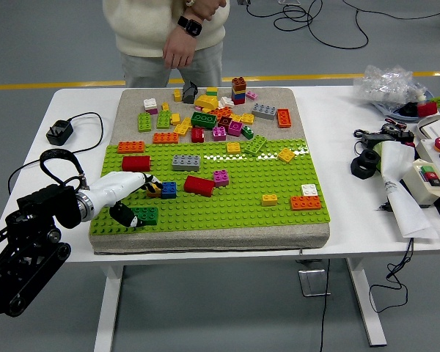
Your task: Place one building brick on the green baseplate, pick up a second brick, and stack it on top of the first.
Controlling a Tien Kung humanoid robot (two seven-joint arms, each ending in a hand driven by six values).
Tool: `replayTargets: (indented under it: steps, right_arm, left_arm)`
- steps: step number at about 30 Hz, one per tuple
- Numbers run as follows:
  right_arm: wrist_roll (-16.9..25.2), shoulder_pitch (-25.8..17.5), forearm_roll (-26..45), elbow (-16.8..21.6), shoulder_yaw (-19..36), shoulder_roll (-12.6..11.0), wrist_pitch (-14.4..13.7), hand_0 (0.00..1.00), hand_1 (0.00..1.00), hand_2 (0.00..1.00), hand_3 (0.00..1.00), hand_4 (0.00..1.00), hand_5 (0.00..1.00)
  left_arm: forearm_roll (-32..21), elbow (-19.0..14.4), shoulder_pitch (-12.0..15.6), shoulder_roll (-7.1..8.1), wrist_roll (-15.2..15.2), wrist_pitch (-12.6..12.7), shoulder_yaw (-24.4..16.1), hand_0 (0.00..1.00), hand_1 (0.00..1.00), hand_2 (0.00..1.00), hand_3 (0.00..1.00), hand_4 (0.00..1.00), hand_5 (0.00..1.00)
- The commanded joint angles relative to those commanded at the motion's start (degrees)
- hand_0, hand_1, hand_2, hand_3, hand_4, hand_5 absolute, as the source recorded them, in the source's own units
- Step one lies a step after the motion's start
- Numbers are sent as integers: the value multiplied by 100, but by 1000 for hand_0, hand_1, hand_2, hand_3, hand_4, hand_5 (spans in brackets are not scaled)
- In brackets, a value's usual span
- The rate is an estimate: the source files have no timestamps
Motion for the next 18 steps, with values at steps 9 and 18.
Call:
replayTargets:
  steps: [9, 18]
  right_arm:
    - [-2, 0, 0, 0, 6, -3, 1, 764, 704, 736, 749, 998, 628]
    - [-11, -14, -24, 0, 47, -7, 5, 763, 705, 736, 749, 998, 628]
  left_arm:
    - [-29, -119, 8, 30, 7, -52, -16, 886, 772, 763, 813, 933, 50]
    - [-54, -727, 169, 269, 53, -313, -232, 887, 772, 761, 809, 933, 50]
